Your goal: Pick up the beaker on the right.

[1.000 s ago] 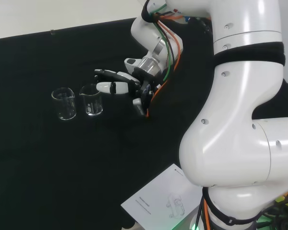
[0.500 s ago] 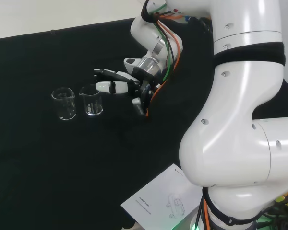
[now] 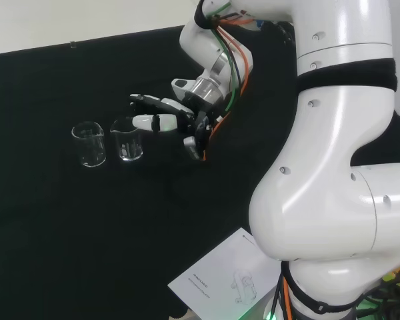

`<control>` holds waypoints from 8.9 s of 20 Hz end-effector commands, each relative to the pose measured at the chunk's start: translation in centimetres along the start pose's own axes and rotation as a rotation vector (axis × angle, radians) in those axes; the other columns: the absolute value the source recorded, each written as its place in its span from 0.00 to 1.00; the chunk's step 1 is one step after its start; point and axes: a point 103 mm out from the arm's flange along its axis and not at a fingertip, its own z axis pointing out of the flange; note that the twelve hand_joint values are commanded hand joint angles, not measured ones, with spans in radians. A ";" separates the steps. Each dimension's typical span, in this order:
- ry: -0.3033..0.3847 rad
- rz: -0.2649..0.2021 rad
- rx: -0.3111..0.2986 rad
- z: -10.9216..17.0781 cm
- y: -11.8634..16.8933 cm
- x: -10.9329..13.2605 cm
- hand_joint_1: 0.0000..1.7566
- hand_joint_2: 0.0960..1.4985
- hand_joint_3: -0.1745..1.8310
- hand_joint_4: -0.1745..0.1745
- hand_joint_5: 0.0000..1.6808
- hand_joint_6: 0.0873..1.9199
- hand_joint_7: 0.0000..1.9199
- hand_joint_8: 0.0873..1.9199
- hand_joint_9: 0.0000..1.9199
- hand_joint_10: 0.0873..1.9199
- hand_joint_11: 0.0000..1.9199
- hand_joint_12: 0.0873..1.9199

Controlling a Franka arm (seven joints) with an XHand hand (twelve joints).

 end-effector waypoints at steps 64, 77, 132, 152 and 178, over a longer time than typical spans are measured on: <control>-0.160 -0.050 -0.014 -0.6 3.0 -1.1 0.38 0.15 0.54 0.16 0.00 0.00 0.00 0.21 0.00 0.39 0.00 0.67; -0.210 -0.044 -0.032 -0.3 2.9 -1.3 0.38 0.15 0.53 0.16 0.00 0.00 0.00 0.21 0.00 0.39 0.00 0.67; -0.288 -0.036 0.002 4.3 2.3 -2.0 0.46 0.14 0.56 0.00 0.17 0.05 0.16 0.53 0.21 0.47 0.19 0.72; -0.325 -0.042 -0.052 3.4 3.6 -1.8 0.56 0.15 0.62 0.00 0.07 0.57 0.26 0.67 0.36 0.58 0.36 0.71; -0.307 -0.060 -0.103 2.2 4.5 -2.4 0.54 0.28 0.62 0.00 0.43 0.73 0.48 0.79 0.51 0.67 0.48 0.69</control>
